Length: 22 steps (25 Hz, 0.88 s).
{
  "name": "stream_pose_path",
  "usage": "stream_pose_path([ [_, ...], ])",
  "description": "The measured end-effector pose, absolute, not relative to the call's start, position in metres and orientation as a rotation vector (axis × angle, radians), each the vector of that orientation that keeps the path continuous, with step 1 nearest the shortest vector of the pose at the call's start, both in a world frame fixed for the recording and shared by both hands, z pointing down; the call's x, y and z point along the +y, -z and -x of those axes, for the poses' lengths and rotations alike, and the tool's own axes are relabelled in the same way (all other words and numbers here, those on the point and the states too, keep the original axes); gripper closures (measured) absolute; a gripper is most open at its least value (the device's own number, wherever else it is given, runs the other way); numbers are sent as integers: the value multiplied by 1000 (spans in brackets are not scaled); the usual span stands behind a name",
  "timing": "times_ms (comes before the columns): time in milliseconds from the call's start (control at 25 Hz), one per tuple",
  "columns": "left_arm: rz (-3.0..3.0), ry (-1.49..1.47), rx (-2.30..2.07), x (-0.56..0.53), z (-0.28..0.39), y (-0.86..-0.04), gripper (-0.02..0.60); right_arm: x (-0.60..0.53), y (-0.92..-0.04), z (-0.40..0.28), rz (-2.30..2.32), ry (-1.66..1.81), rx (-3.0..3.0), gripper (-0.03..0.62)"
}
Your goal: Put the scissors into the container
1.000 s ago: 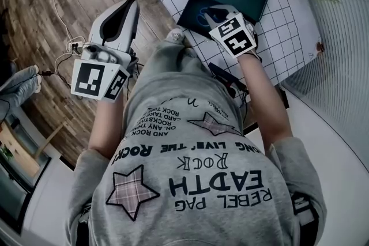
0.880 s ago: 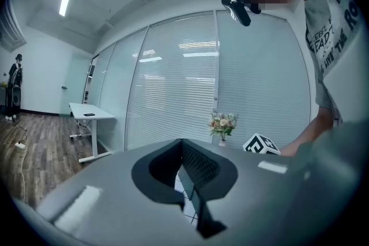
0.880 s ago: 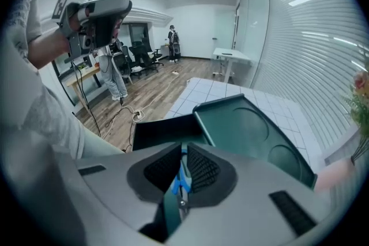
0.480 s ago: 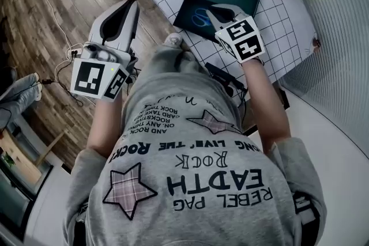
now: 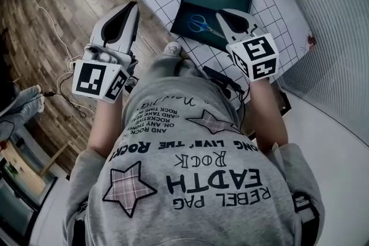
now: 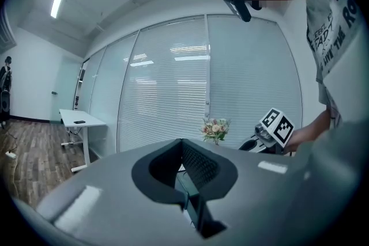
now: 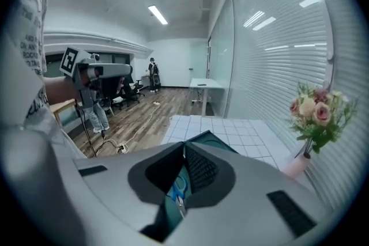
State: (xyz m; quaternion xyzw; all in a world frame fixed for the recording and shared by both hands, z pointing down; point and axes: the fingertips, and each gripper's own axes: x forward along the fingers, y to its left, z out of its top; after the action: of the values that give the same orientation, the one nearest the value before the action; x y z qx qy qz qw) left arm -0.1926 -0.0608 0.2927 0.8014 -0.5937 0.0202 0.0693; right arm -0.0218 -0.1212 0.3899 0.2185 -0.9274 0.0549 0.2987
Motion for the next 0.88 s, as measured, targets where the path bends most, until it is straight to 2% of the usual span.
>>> stream_pose_path([
  [880,-2519,-49,-1750,-80,173,-260,580,-111,-259,-35,-949,-69,-2705,576],
])
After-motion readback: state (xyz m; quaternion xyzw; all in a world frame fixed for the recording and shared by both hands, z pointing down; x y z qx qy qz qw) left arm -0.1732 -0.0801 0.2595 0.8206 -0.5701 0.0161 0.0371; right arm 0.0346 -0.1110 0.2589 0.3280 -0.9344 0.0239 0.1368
